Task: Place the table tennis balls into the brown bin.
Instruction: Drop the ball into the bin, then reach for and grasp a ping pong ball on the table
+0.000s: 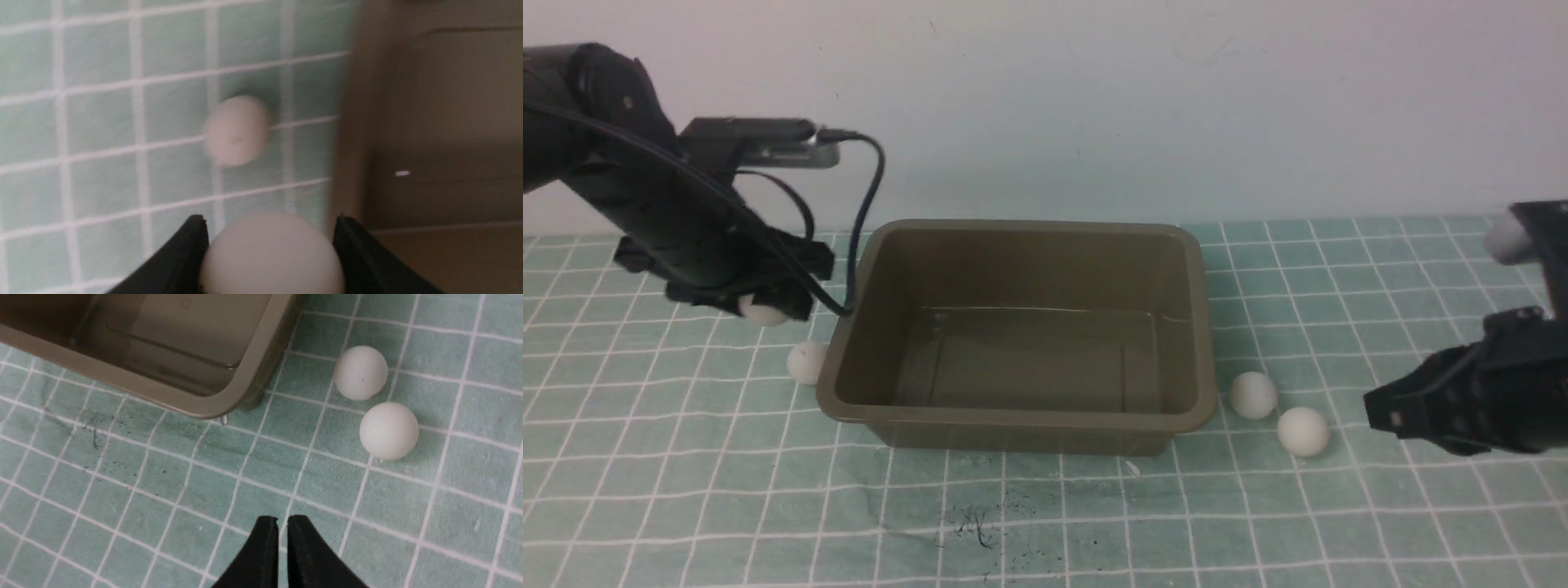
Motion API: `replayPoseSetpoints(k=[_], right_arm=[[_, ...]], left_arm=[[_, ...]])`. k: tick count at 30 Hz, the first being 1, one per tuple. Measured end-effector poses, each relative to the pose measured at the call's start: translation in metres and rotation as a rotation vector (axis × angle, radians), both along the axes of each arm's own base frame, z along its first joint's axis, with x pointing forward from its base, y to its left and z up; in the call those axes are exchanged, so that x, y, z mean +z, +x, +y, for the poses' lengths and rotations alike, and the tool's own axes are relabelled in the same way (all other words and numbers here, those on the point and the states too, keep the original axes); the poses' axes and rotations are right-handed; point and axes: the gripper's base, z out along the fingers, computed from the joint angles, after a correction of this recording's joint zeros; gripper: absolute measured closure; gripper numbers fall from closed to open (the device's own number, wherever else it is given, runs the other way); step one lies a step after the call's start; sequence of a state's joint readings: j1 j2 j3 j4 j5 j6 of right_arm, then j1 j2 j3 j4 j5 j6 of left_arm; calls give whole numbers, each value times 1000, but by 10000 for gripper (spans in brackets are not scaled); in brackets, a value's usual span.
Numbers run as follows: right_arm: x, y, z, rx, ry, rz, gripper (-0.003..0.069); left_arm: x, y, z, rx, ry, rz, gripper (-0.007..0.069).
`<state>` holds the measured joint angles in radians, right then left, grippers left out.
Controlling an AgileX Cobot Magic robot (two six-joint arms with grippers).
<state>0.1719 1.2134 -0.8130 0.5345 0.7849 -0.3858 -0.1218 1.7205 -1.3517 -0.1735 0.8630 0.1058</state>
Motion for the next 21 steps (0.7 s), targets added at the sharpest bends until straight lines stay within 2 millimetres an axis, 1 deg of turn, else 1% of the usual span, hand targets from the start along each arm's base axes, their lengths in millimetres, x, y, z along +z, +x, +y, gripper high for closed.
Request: replayPoseSetpoints(k=[1, 2, 4, 6, 7, 8, 9, 10, 11, 12, 14, 16, 17, 18, 19, 20, 21], right_arm=[[-1, 4, 1, 3, -13, -1, 607], [-8, 22, 3, -3, -47, 20, 557], [-19, 43, 3, -15, -98, 53, 468], [-29, 56, 4, -18, -127, 83, 401], [-34, 62, 4, -20, -142, 99, 351], [-39, 67, 5, -24, -154, 114, 312], [-50, 78, 6, -31, -171, 146, 237], [-54, 81, 6, -31, -176, 156, 212], [-61, 87, 7, -29, -185, 174, 174], [-66, 91, 8, -28, -189, 188, 147], [-81, 101, 10, -28, -198, 224, 97], [-93, 108, 12, -27, -204, 251, 84], [-99, 112, 12, -28, -206, 263, 85], [-104, 115, 13, -28, -208, 275, 95], [-105, 116, 13, -28, -209, 276, 97], [-111, 120, 14, -30, -211, 287, 138], [-114, 122, 14, -29, -212, 294, 177]], left_arm=[[2, 0, -7, -29, -13, -19, 279], [3, 1, -27, -96, -51, -56, 279], [-5, 3, -46, -139, -83, -53, 279], [-16, 6, -55, -153, -94, -32, 279], [-21, 7, -58, -158, -98, -21, 274], [-28, 10, -61, -162, -100, -1, 258], [-37, 14, -65, -159, -107, 26, 206], [-39, 15, -66, -156, -112, 33, 190], [-41, 18, -67, -150, -118, 43, 142], [-40, 19, -68, -149, -123, 47, 114], [-30, 24, -68, -145, -133, 36, 69], [-17, 28, -64, -141, -135, 16, 74], [-5, 30, -60, -136, -132, -4, 95], [3, 31, -55, -128, -122, -19, 134], [8, 32, -52, -124, -120, -27, 145], [23, 33, -40, -101, -102, -57, 232], [31, 33, -31, -88, -85, -74, 295]])
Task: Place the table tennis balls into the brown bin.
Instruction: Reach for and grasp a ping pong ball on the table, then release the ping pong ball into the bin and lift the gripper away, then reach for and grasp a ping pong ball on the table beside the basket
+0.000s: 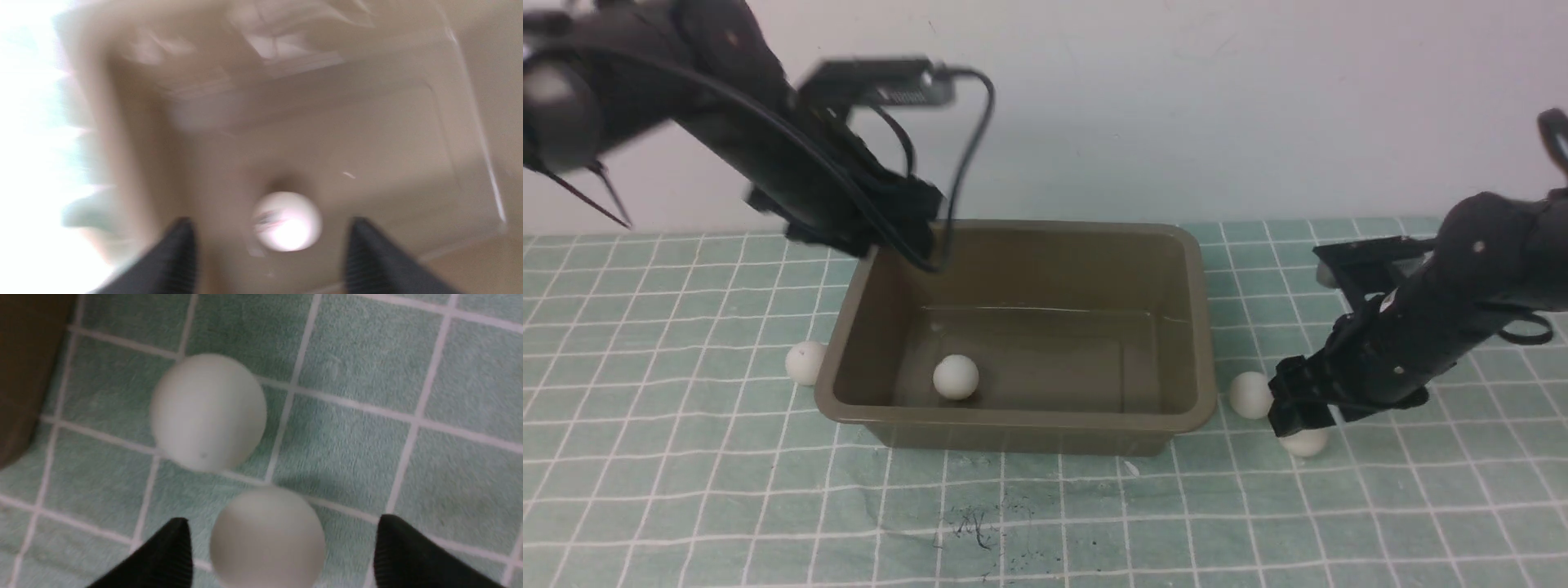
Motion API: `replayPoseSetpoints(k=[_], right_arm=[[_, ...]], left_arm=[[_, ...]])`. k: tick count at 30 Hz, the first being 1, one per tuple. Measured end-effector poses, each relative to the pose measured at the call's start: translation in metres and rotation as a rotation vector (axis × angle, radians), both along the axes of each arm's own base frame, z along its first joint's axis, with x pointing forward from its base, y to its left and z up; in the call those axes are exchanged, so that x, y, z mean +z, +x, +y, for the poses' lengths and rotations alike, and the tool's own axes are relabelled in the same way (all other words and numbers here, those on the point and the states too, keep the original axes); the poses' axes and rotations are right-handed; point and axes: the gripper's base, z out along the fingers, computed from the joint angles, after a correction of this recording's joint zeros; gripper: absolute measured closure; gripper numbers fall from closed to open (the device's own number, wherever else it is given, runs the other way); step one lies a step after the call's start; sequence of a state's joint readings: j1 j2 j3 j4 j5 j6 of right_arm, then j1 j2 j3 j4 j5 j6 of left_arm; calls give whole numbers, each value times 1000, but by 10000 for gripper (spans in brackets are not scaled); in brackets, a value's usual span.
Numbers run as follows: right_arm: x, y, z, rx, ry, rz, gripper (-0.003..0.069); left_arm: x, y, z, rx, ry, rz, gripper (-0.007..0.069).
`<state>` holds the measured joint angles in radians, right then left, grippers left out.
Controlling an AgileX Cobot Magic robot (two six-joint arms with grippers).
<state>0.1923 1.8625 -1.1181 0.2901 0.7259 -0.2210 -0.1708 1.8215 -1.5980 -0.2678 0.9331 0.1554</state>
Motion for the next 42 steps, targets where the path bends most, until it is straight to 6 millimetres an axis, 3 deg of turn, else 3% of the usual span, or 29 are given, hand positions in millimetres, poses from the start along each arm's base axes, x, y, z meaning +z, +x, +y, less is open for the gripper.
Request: replayPoseSetpoints(k=[2, 4, 7, 9, 13, 16, 17, 18, 20, 21, 25, 27, 30, 34, 36, 37, 39, 42], right_arm=[[-6, 2, 0, -1, -2, 16, 321], [-4, 3, -1, 0, -2, 24, 306], [1, 1, -4, 0, 0, 65, 302], [18, -1, -5, 0, 14, 75, 302], [89, -6, 12, 5, 127, -99, 302], [120, -5, 34, 33, 204, -207, 302], [120, -5, 34, 33, 204, -207, 302], [133, -1, 53, 78, 234, -268, 302], [135, 2, 66, 110, 246, -286, 302], [132, 12, 82, 144, 249, -287, 302], [122, 26, 96, 170, 248, -261, 251], [122, 33, 100, 189, 239, -233, 122], [132, 33, 98, 211, 205, -250, 50], [151, 31, 84, 206, 129, -302, 55], [162, 29, 69, 175, 84, -316, 115], [167, 28, 60, 155, 55, -320, 170], [173, 27, 40, 117, 8, -306, 282], [169, 26, 13, 59, -28, -219, 434]], left_arm=[[19, -2, 27, 56, 28, -34, 499], [28, -6, 55, 130, 38, -29, 591], [26, -8, 84, 205, 47, 12, 623], [16, -8, 101, 245, 54, 76, 629], [-20, 1, 108, 222, 63, 193, 624], [-44, 11, 101, 180, 47, 240, 590], [-44, 11, 101, 177, 46, 239, 586], [-58, 16, 95, 151, 36, 257, 545], [-68, 20, 91, 136, 32, 269, 513], [-83, 25, 87, 117, 28, 292, 441], [-100, 30, 81, 103, 30, 311, 321], [-119, 38, 80, 112, 29, 309, 182], [-129, 42, 80, 122, 27, 305, 125], [-147, 45, 80, 128, 25, 328, 104], [-153, 46, 80, 128, 23, 343, 154], [-153, 46, 80, 129, 21, 344, 231], [-150, 46, 81, 121, 41, 354, 281], [-133, 49, 84, 117, 70, 353, 272]])
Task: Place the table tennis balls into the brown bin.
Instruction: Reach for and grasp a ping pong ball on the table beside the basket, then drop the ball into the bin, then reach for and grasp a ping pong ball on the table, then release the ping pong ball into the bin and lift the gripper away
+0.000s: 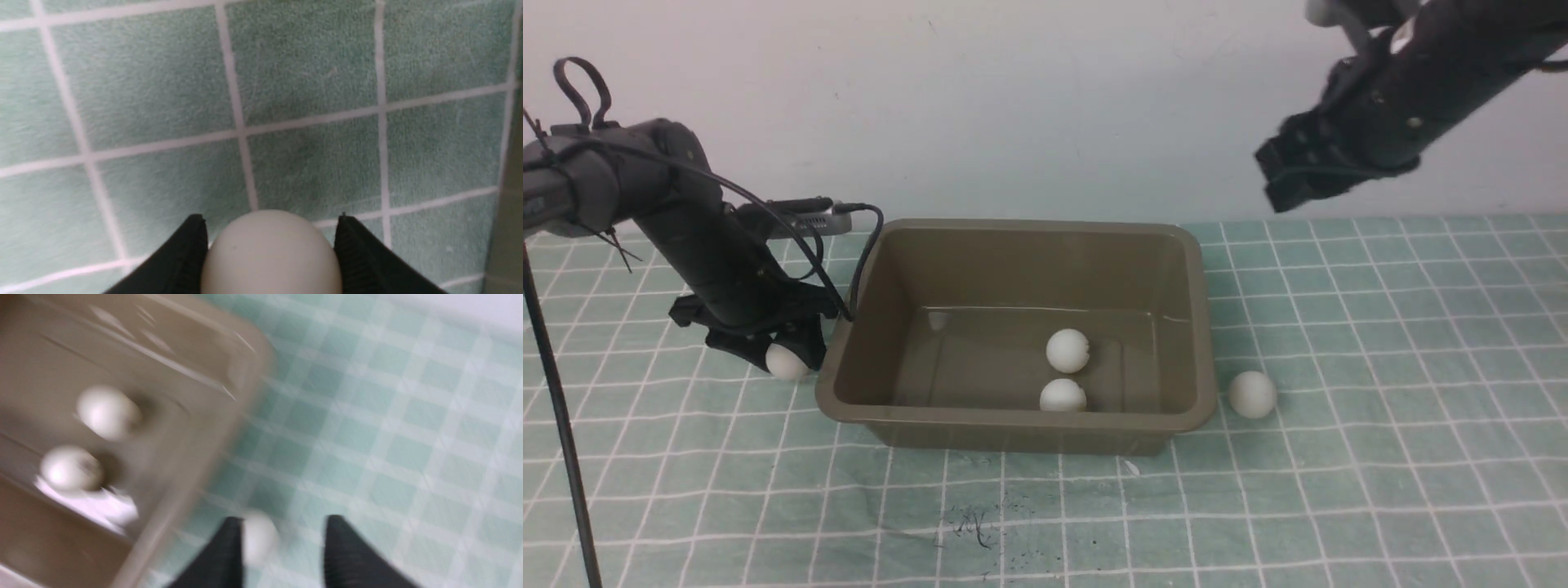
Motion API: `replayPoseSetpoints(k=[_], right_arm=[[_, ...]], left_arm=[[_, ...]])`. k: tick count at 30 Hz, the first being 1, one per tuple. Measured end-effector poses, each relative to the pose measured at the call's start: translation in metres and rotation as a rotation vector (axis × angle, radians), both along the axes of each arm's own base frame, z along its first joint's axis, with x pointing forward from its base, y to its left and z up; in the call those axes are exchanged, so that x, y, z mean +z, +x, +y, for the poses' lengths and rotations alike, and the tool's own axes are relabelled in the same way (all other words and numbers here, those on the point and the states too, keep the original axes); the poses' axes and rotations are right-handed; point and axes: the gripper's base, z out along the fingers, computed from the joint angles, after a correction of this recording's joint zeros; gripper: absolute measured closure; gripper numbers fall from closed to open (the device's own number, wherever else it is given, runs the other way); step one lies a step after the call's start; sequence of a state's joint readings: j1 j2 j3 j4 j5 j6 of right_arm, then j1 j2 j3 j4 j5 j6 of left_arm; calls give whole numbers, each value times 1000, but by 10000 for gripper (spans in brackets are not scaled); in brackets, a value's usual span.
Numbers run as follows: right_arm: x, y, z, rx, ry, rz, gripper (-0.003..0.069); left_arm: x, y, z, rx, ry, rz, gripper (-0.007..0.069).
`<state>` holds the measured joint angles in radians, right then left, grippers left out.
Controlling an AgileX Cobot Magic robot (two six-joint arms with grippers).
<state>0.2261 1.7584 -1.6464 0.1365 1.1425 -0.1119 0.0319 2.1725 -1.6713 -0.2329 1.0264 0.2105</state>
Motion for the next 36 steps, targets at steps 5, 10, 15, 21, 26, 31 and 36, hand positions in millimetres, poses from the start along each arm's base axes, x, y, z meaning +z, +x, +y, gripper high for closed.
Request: replayPoseSetpoints(k=[5, 10, 15, 21, 26, 31, 36], right_arm=[[-42, 2, -20, -71, -6, 170, 550], [-95, 13, -11, -77, 49, 253, 419], [-133, 26, -2, -103, 106, 314, 176], [-166, 30, 6, -78, 126, 392, 32], [-181, 31, 10, -68, 109, 413, 168], [-163, 29, 5, -73, 81, 379, 294], [-72, 8, 4, -87, 196, 203, 294]], left_arm=[[66, 4, -5, -13, -31, -111, 272], [108, -1, -47, -145, -190, -199, 272], [96, -4, -92, -270, -185, -176, 270], [67, -4, -122, -292, -144, -100, 62], [81, -6, -120, -240, -121, -80, 81], [129, -11, -98, -191, -34, -198, 437], [220, -57, -59, -100, 43, -405, 623]])
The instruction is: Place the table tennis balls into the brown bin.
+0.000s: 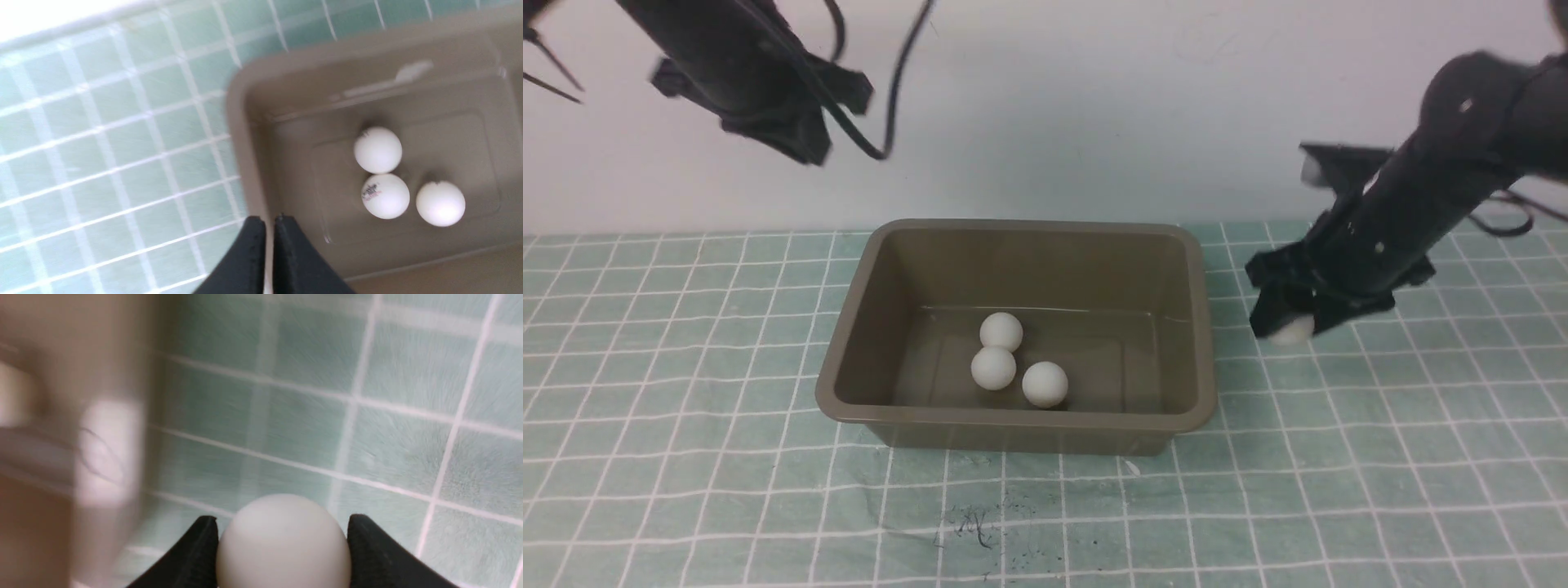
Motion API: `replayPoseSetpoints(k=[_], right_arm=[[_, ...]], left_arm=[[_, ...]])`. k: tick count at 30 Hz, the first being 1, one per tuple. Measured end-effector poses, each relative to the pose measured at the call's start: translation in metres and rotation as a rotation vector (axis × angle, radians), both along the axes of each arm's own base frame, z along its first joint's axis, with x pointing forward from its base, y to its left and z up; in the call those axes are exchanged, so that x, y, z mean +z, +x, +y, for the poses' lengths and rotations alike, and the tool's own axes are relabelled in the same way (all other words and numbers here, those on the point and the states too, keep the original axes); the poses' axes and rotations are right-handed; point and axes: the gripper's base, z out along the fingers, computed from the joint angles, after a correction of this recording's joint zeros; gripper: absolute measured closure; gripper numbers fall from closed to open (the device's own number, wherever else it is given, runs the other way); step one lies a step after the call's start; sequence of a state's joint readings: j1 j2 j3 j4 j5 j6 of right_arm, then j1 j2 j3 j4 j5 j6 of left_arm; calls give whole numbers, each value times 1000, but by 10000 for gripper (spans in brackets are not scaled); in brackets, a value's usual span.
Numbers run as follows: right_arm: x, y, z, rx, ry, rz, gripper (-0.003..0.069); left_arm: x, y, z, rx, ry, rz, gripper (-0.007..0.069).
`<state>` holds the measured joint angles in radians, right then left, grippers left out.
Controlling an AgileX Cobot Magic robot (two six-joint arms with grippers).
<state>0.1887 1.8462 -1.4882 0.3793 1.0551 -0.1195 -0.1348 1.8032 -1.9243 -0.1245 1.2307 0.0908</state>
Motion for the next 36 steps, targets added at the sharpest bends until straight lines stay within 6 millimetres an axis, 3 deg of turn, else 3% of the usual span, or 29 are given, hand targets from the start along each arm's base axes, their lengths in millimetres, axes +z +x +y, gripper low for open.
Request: replayPoseSetpoints(k=[2, 4, 7, 9, 11, 14, 16, 18, 21, 22, 23, 26, 28, 32, 33, 34, 36], right_arm=[[30, -12, 15, 23, 63, -96, 294], [44, -18, 33, 74, 92, -185, 294], [48, -20, 59, 145, 105, -287, 294], [45, -18, 67, 154, 107, -313, 293], [34, -8, 75, 143, 106, -356, 208], [31, -6, 75, 134, 104, -365, 106], [35, -7, 74, 138, 99, -376, 25], [48, -15, 69, 149, 84, -396, 10], [77, -33, 59, 138, 57, -434, 90], [100, -48, 51, 126, 47, -474, 181], [109, -55, 46, 116, 34, -486, 228], [161, -100, 21, 63, 6, -584, 513], [183, -124, 8, 21, 1, -638, 603], [211, -175, -18, -35, 5, -783, 662], [212, -201, -30, -58, 22, -850, 669], [212, -200, -30, -60, 24, -856, 669], [200, -232, -44, -87, 55, -944, 671]], left_arm=[[27, -27, 7, 11, -7, -61, 629], [46, -52, 10, 10, -12, -103, 629], [57, -90, 13, 4, -32, -113, 629], [56, -107, 14, -2, -50, -105, 629], [45, -142, 11, -37, -108, -65, 629], [30, -164, 9, -80, -145, -27, 629], [20, -186, 9, -107, -170, -32, 629], [8, -202, 10, -114, -182, -43, 629], [-5, -222, 13, -111, -183, -67, 629], [-12, -230, 14, -107, -183, -76, 629], [-14, -235, 15, -106, -184, -96, 629], [-24, -252, 18, -88, -191, -165, 629], [-27, -258, 19, -79, -196, -203, 629], [-30, -267, 22, -54, -210, -304, 629], [-31, -269, 23, -43, -216, -344, 629], [-30, -269, 23, -42, -217, -352, 629], [-28, -271, 25, -25, -229, -427, 629]])
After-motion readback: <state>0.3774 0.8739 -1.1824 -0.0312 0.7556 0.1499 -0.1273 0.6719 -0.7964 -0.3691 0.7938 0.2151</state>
